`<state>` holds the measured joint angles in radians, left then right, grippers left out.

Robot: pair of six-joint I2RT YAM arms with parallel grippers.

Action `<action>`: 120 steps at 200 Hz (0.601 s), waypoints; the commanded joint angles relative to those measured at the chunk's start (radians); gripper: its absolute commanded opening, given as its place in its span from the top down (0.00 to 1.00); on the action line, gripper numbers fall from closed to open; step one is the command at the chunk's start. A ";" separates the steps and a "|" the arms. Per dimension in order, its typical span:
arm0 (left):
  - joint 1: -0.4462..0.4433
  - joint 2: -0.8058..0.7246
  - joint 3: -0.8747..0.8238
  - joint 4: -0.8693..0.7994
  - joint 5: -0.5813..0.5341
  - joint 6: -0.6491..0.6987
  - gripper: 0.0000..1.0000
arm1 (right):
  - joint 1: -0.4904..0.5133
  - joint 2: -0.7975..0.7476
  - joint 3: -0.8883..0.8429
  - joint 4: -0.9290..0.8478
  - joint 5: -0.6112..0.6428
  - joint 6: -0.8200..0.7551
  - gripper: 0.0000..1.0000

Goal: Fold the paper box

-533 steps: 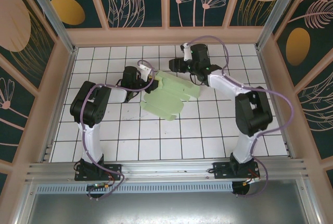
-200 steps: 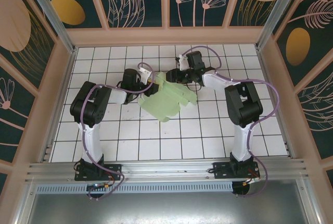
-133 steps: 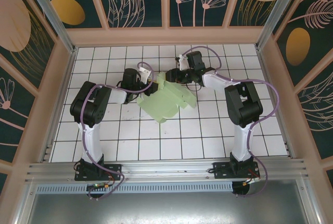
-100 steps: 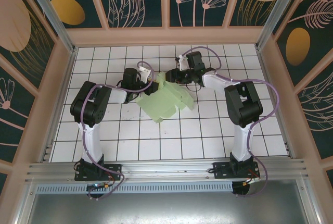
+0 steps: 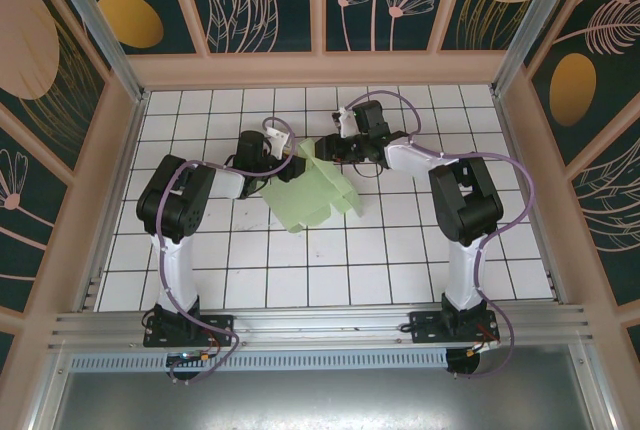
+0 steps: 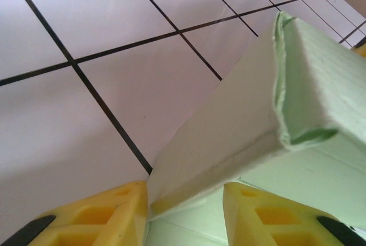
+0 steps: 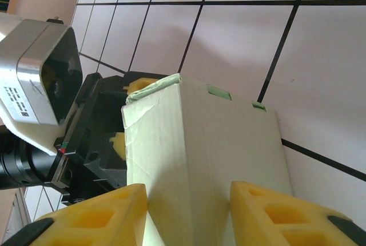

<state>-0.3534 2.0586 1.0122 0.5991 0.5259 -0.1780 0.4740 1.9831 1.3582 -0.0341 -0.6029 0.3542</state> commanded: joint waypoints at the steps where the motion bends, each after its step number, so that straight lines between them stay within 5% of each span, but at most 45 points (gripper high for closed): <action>1: -0.012 0.006 0.014 0.070 -0.011 -0.014 0.55 | 0.010 0.001 0.006 -0.003 -0.008 0.003 0.57; 120: -0.013 0.013 0.010 0.099 0.056 -0.029 0.86 | -0.012 0.014 0.016 0.000 -0.046 0.020 0.57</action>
<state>-0.3614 2.0724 1.0195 0.6533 0.5461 -0.2039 0.4709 1.9835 1.3586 -0.0330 -0.6277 0.3561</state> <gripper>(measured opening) 0.180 0.436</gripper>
